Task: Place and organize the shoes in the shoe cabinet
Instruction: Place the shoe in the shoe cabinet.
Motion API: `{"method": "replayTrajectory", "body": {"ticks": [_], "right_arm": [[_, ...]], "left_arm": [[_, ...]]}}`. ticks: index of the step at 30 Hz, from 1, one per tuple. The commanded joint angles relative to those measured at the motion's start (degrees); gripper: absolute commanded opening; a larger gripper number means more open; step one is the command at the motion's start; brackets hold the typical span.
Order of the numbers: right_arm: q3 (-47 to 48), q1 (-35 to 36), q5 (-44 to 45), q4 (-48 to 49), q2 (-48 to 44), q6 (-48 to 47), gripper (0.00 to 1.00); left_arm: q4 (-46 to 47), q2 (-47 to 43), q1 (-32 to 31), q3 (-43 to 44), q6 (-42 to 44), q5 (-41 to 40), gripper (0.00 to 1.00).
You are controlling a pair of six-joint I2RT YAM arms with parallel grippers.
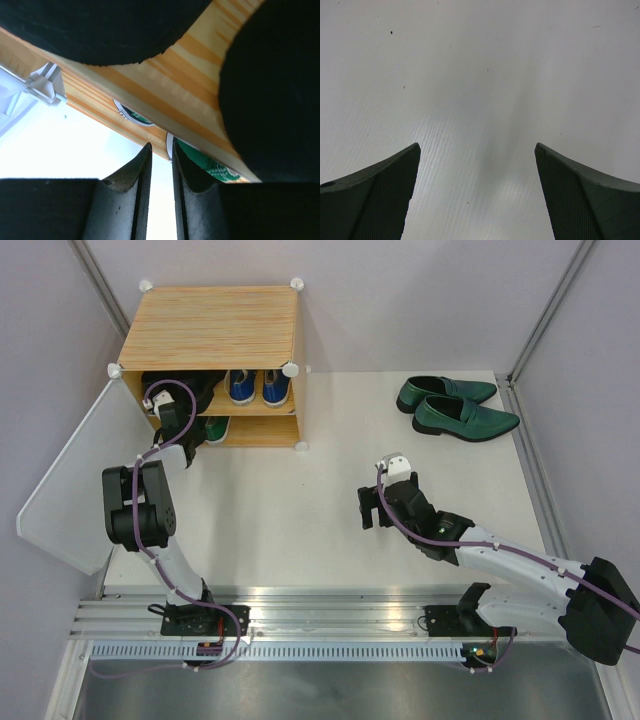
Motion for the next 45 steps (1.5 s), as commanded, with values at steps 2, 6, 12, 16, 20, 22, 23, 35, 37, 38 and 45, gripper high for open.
{"method": "replayTrajectory", "body": {"ticks": [2,6,12,16,20,22,23,35,37,38,45], "right_arm": [[2.0,0.1,1.1,0.9,0.4,-0.6,0.98],[2.0,0.1,1.1,0.9,0.5,-0.5,0.98],[2.3,0.0,1.1,1.0,1.1,-0.7,0.98],[2.1,0.0,1.1,1.0,1.0,-0.6,0.98],[2.3,0.0,1.1,0.9,1.0,-0.8,0.98],[2.2,0.0,1.0,0.9,1.1,-0.7,0.98],[2.2,0.0,1.0,0.9,1.1,-0.7,0.98],[2.5,0.0,1.1,0.9,1.6,-0.9,0.98],[2.5,0.1,1.1,1.0,1.6,-0.9,0.98],[2.6,0.0,0.9,0.9,1.7,-0.8,0.98],[2.6,0.0,0.5,0.9,1.9,-0.8,0.98]], "left_arm": [[1.9,2.6,2.7,2.6,-6.1,1.2,0.26],[4.0,2.2,3.7,1.0,-9.2,1.9,0.26],[10.4,1.8,5.2,-2.7,-12.7,7.1,0.27],[14.0,2.4,6.6,-4.1,-17.5,11.2,0.26],[18.7,2.0,7.0,-7.1,-22.8,12.6,0.25],[19.8,2.4,7.0,-7.6,-24.5,13.4,0.25],[19.9,2.7,7.1,-7.2,-25.7,13.7,0.25],[23.1,4.7,7.6,-9.0,-35.0,11.4,0.26],[23.3,4.3,7.6,-9.7,-35.2,8.8,0.27],[23.4,3.8,7.6,-10.4,-35.1,8.0,0.27],[29.2,4.3,7.6,-14.1,-42.0,2.8,0.30]]}}
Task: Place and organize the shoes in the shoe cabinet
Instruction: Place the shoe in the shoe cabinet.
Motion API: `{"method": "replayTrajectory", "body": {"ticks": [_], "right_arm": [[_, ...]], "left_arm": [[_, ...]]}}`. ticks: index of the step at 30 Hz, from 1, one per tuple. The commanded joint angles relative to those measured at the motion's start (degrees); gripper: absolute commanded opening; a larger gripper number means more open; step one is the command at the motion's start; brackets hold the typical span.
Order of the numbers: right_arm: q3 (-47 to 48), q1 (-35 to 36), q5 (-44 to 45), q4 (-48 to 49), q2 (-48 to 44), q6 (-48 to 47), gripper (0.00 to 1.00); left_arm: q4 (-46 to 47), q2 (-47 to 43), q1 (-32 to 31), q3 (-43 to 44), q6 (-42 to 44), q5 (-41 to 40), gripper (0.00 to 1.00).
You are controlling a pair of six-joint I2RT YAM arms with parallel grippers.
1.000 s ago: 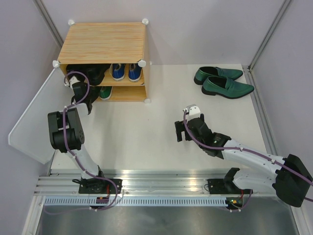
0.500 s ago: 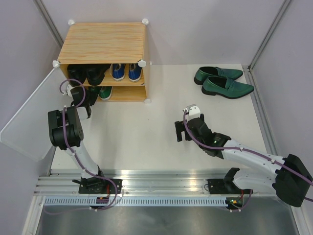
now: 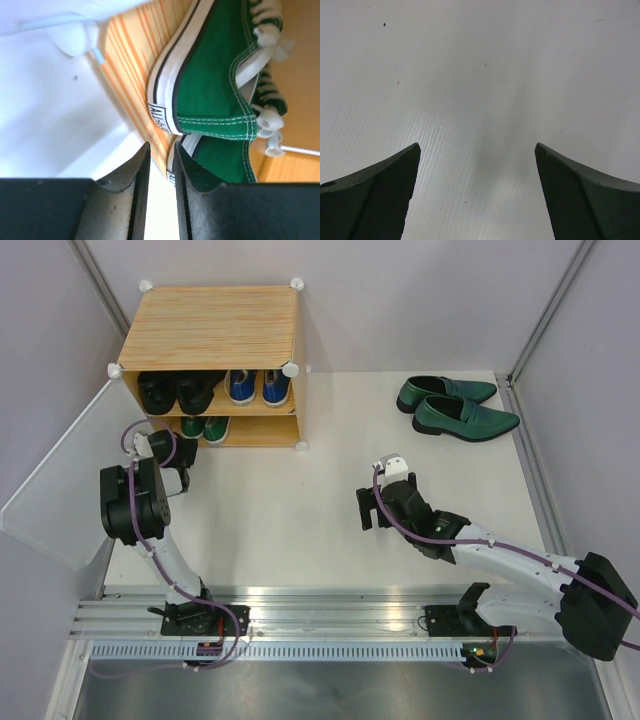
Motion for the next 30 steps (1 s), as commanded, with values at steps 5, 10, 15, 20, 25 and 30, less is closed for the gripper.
{"method": "replayTrajectory", "body": {"ticks": [5,10,15,20,25,30], "right_arm": [[2.5,0.1,0.2,0.9,-0.1,-0.7,0.98],[2.5,0.0,0.2,1.0,-0.1,-0.6,0.98],[2.6,0.0,0.0,0.9,0.2,-0.6,0.98],[2.7,0.1,-0.2,1.0,0.2,-0.7,0.98],[2.7,0.1,-1.0,1.0,0.1,-0.6,0.98],[2.7,0.0,-1.0,0.9,-0.2,-0.6,0.98]], "left_arm": [[15.0,3.0,1.0,-1.4,-9.7,-0.5,0.29],[22.0,5.6,1.0,-2.6,-14.0,-0.3,0.36],[20.5,4.5,0.9,-3.3,-14.3,-2.4,0.39],[13.0,0.6,0.9,-5.5,-14.3,-7.5,0.42],[12.6,-2.1,0.9,-7.3,-14.4,-11.7,0.45],[14.4,-1.7,0.9,-6.2,-14.1,-7.6,0.45]]}}
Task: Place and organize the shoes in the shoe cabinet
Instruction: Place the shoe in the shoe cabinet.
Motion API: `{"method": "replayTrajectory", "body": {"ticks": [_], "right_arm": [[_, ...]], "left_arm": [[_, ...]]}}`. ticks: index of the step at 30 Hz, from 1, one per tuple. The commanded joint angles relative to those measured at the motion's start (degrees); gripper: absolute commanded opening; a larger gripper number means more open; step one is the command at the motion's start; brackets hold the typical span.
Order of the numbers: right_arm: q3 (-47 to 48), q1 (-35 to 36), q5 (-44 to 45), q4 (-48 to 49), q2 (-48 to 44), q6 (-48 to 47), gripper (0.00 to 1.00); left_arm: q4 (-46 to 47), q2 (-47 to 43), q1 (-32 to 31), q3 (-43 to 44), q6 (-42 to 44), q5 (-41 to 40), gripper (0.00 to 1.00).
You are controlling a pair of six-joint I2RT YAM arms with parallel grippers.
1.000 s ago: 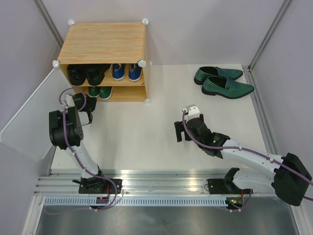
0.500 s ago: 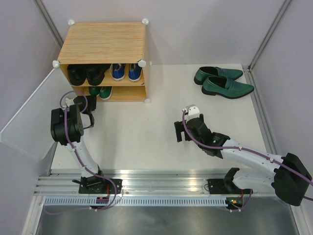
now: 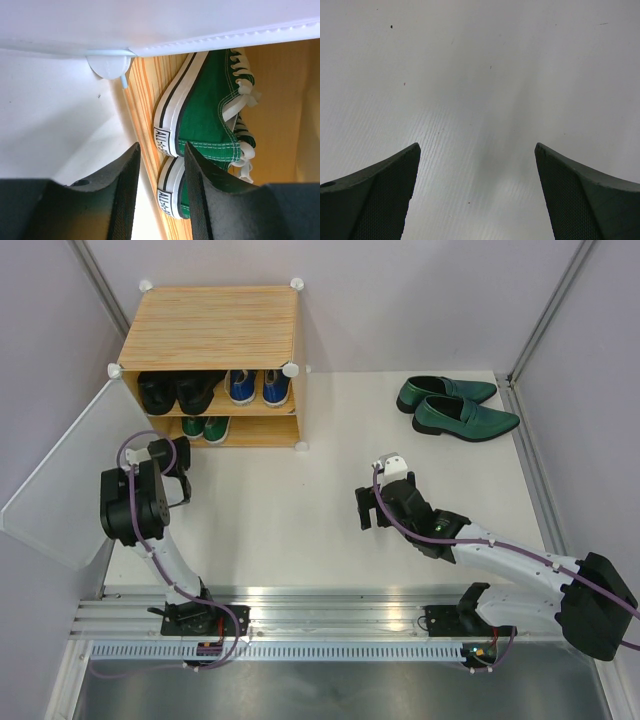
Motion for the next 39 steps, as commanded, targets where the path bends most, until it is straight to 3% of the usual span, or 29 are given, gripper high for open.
{"method": "replayTrajectory", "body": {"ticks": [1,8,20,26,31,34,39], "right_arm": [[2.1,0.1,-0.1,0.9,-0.2,-0.6,0.98],[2.0,0.0,-0.1,0.8,-0.4,-0.5,0.98],[2.1,0.0,-0.3,0.8,-0.5,-0.4,0.98],[2.3,0.0,-0.7,0.7,0.1,-0.4,0.98],[2.6,0.0,-0.1,0.7,1.1,-0.7,0.98],[2.6,0.0,0.3,0.6,1.9,-0.7,0.98],[3.2,0.0,0.6,0.3,3.3,-1.0,0.98]], "left_arm": [[1.6,-0.8,0.3,1.2,-2.3,2.3,0.45],[2.6,-0.6,0.3,2.7,0.3,16.4,0.36],[-3.2,-7.4,-2.0,-3.1,2.2,23.6,0.17],[-0.7,-3.5,-4.1,1.1,6.0,29.2,0.16],[2.9,3.7,-5.4,6.4,3.1,31.9,0.17],[5.9,7.3,-5.5,7.7,1.0,31.0,0.19],[0.9,6.7,-5.4,9.6,3.7,23.6,0.26]]}}
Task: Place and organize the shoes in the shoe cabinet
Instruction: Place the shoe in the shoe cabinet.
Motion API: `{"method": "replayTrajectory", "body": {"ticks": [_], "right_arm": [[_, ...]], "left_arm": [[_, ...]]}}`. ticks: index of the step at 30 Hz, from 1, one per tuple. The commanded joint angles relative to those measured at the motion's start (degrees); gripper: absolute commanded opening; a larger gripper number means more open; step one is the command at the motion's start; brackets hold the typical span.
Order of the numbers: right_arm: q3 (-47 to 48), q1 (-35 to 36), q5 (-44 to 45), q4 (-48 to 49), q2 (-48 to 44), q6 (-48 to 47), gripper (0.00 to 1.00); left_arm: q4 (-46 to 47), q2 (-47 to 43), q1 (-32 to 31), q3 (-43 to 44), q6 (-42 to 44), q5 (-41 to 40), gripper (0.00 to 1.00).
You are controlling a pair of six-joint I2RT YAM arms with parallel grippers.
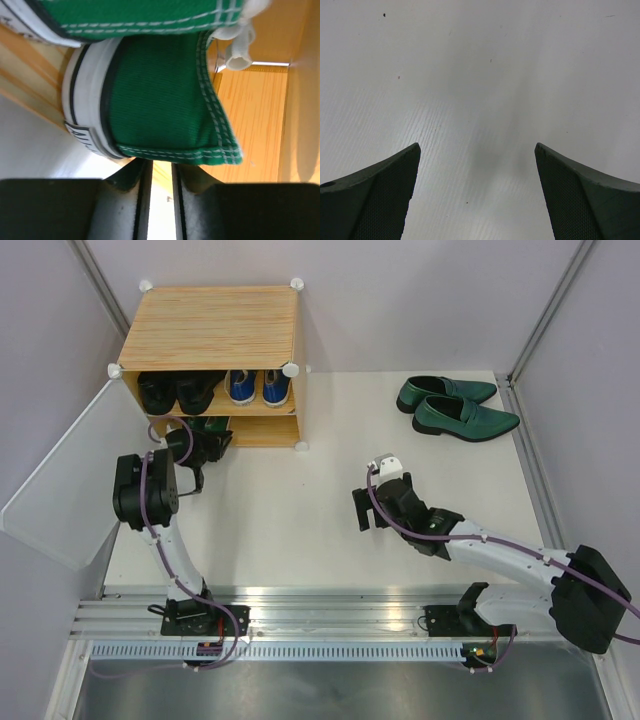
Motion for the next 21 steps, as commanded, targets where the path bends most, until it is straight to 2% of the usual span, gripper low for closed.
{"method": "replayTrajectory", "body": {"ticks": [1,5,12,16,21], "right_arm": [[2.7,0.0,1.0,0.7,0.9,-0.8,0.98],[2.8,0.1,1.3,0.5,1.5,-0.9,0.98],[2.9,0.0,1.0,0.4,1.5,-0.8,0.98],[3.0,0.0,0.7,0.4,1.6,-0.8,0.98],[2.9,0.0,0.8,0.3,1.5,-0.9,0.98]], "left_arm": [[0.0,-1.4,0.2,2.0,1.9,-6.5,0.27],[-3.4,-5.0,0.2,2.5,7.6,-13.1,0.29],[-11.9,-9.0,0.3,2.3,11.3,-23.4,0.31],[-9.1,-7.3,0.3,2.8,12.8,-18.9,0.33],[-5.2,-5.9,-0.3,2.0,10.2,-14.2,0.34]]}}
